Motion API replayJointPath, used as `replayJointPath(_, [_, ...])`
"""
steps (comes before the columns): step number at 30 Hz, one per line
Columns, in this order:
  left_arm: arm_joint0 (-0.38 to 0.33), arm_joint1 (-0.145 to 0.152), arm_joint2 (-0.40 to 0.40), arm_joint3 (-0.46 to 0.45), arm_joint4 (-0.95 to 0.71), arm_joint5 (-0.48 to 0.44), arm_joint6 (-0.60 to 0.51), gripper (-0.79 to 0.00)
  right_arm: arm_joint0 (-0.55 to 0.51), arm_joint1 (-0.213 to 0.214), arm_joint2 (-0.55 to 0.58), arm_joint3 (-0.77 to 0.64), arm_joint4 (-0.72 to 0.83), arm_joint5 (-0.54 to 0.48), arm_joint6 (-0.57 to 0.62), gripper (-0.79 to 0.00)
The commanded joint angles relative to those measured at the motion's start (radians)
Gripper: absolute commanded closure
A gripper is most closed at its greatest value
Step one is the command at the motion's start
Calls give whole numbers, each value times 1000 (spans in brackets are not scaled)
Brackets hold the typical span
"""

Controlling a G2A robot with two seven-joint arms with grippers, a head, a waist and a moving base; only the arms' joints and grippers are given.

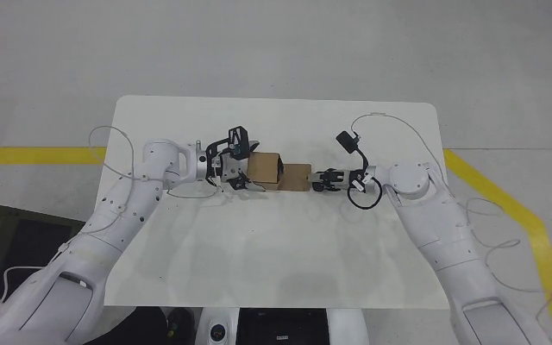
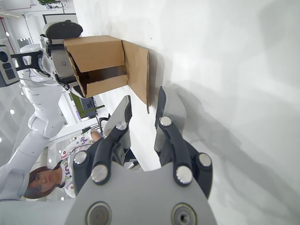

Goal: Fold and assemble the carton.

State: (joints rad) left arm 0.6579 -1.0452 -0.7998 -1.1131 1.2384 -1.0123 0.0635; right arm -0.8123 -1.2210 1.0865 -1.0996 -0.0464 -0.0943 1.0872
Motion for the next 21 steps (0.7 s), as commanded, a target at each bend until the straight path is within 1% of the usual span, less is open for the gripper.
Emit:
replayJointPath(1, [1,1,-1,-3,-1,0,-1,-785,17,-6,-19,24,11,-12,0,-197])
replayJointPath(8, [3,3,-4,-8,0,0,-4,-785,76,-30,-77,82,55,-50,6,-200])
replayJointPath(13, [5,3,-5,-11,2,0,-6,-785,107,-41,-101,93,70,-70,5,-212])
replayJointPath(18, [5,4,-4,-14,3,0,-11,-785,121,-48,-119,82,84,-78,7,-206])
replayJointPath(21, [5,4,-3,-14,3,0,-11,-785,128,-55,-131,78,100,-85,3,-222])
